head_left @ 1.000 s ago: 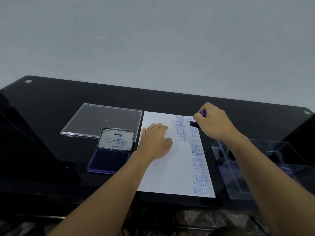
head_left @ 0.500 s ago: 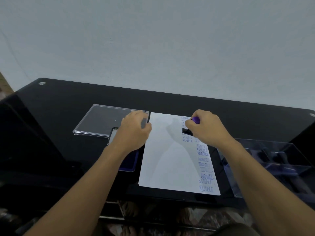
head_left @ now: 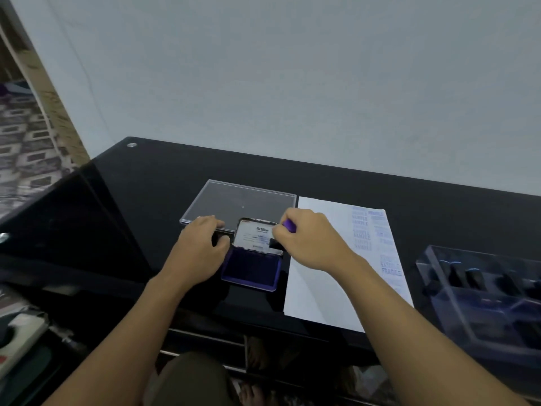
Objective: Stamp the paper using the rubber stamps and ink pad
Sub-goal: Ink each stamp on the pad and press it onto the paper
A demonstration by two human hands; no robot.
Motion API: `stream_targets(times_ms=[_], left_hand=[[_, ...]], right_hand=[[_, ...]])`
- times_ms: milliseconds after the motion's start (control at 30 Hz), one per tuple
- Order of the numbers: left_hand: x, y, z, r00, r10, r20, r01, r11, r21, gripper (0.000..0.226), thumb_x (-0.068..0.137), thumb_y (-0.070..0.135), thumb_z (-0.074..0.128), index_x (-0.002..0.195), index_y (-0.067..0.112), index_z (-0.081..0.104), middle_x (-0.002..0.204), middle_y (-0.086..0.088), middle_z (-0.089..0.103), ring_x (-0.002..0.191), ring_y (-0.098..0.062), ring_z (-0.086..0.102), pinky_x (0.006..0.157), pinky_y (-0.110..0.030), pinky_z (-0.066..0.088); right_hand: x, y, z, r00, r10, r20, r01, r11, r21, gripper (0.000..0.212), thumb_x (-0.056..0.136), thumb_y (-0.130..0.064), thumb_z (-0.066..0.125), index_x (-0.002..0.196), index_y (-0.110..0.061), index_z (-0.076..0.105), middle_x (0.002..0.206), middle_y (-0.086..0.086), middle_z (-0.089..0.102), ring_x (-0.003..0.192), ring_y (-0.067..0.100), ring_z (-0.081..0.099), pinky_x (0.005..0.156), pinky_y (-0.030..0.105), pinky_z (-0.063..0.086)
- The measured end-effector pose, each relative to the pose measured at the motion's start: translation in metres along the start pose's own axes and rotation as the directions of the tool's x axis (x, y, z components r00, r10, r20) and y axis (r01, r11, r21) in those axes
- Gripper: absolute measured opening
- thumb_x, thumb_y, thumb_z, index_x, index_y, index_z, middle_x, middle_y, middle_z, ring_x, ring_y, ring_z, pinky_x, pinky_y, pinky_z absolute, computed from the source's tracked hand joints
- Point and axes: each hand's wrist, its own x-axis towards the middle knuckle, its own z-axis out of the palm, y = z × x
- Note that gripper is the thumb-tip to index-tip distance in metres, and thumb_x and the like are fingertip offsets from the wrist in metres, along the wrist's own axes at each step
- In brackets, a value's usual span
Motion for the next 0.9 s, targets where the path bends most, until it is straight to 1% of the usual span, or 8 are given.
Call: stream_targets(times_ms=[67, 167, 233, 367, 433, 633, 700, 900], left_hand=[[-0.004, -0.007, -0.001, 1.000, 0.008, -0.008, -0.008, 1.000, 0.028, 0.041, 0.096, 0.026, 0.054, 0.135, 0.014, 0.054, 0.144, -0.001, 0.049, 0.135, -0.017, 0.039, 0.115, -0.038, 0.028], [-0.009, -0.016, 0.001, 1.000, -0.001, -0.010, 0.002, 0.996, 0.084, 0.043, 0.098, 0.028, 0.052, 0.140, 0.017, 0.051, 0.153, -0.002, 0.039, 0.143, -0.018, 0.029, 0.119, -0.050, 0.016], [-0.012, -0.022, 0.004, 1.000, -0.020, -0.007, 0.020, 0.995, 0.095, 0.046, 0.099, 0.031, 0.050, 0.143, 0.018, 0.048, 0.157, 0.000, 0.033, 0.147, -0.018, 0.022, 0.119, -0.053, 0.010], [-0.017, -0.035, 0.012, 1.000, -0.015, 0.008, 0.013, 0.988, 0.154, 0.049, 0.099, 0.035, 0.048, 0.145, 0.019, 0.046, 0.158, 0.000, 0.032, 0.149, -0.021, 0.018, 0.120, -0.050, 0.008], [-0.019, -0.037, 0.015, 1.000, -0.003, -0.002, 0.003, 0.986, 0.168, 0.049, 0.100, 0.037, 0.047, 0.146, 0.020, 0.045, 0.159, 0.002, 0.032, 0.150, -0.020, 0.017, 0.121, -0.047, 0.008], [-0.022, -0.036, 0.019, 0.999, 0.012, -0.035, -0.005, 0.983, 0.184, 0.050, 0.100, 0.037, 0.043, 0.147, 0.021, 0.042, 0.160, 0.003, 0.029, 0.150, -0.018, 0.014, 0.122, -0.046, 0.007], [-0.023, -0.037, 0.019, 0.999, 0.013, -0.037, -0.006, 0.983, 0.183, 0.050, 0.100, 0.037, 0.042, 0.147, 0.021, 0.041, 0.160, 0.003, 0.028, 0.150, -0.018, 0.014, 0.122, -0.045, 0.006], [-0.024, -0.037, 0.020, 0.999, 0.025, -0.042, -0.016, 0.979, 0.203, 0.049, 0.101, 0.037, 0.041, 0.147, 0.020, 0.041, 0.160, 0.002, 0.029, 0.151, -0.018, 0.014, 0.122, -0.045, 0.007]], right_hand=[[0.001, -0.009, 0.010, 0.999, -0.029, 0.031, 0.030, 1.000, -0.009, 0.024, 0.093, -0.030, 0.053, 0.076, -0.014, 0.050, 0.073, 0.004, 0.061, 0.065, 0.019, 0.054, 0.058, 0.032, 0.043], [0.001, -0.017, 0.024, 0.994, -0.070, 0.081, 0.074, 0.996, -0.040, 0.023, 0.095, -0.030, 0.051, 0.078, -0.014, 0.049, 0.074, 0.004, 0.061, 0.067, 0.020, 0.055, 0.059, 0.034, 0.044], [0.000, -0.021, 0.031, 0.990, -0.090, 0.110, 0.096, 0.994, -0.056, 0.022, 0.095, -0.030, 0.051, 0.079, -0.014, 0.049, 0.074, 0.004, 0.061, 0.069, 0.021, 0.056, 0.060, 0.036, 0.046], [0.000, -0.030, 0.041, 0.979, -0.159, 0.127, 0.179, 0.970, -0.166, 0.022, 0.096, -0.031, 0.050, 0.076, -0.021, 0.047, 0.072, -0.005, 0.056, 0.067, 0.011, 0.052, 0.054, 0.028, 0.037], [0.001, -0.034, 0.045, 0.976, -0.186, 0.110, 0.205, 0.959, -0.195, 0.024, 0.096, -0.030, 0.050, 0.073, -0.025, 0.043, 0.072, -0.007, 0.055, 0.066, 0.010, 0.051, 0.055, 0.026, 0.034], [0.003, -0.038, 0.058, 0.971, -0.220, 0.091, 0.237, 0.938, -0.253, 0.016, 0.093, -0.033, 0.052, 0.083, -0.021, 0.049, 0.081, 0.000, 0.063, 0.074, 0.020, 0.059, 0.068, 0.039, 0.056], [0.004, -0.038, 0.060, 0.971, -0.220, 0.091, 0.236, 0.937, -0.259, 0.016, 0.093, -0.034, 0.052, 0.085, -0.021, 0.050, 0.080, 0.002, 0.063, 0.073, 0.022, 0.059, 0.068, 0.041, 0.056], [0.002, -0.033, 0.072, 0.974, -0.212, 0.085, 0.227, 0.925, -0.305, 0.015, 0.094, -0.034, 0.048, 0.090, -0.019, 0.047, 0.080, 0.007, 0.062, 0.071, 0.026, 0.057, 0.062, 0.036, 0.051]])
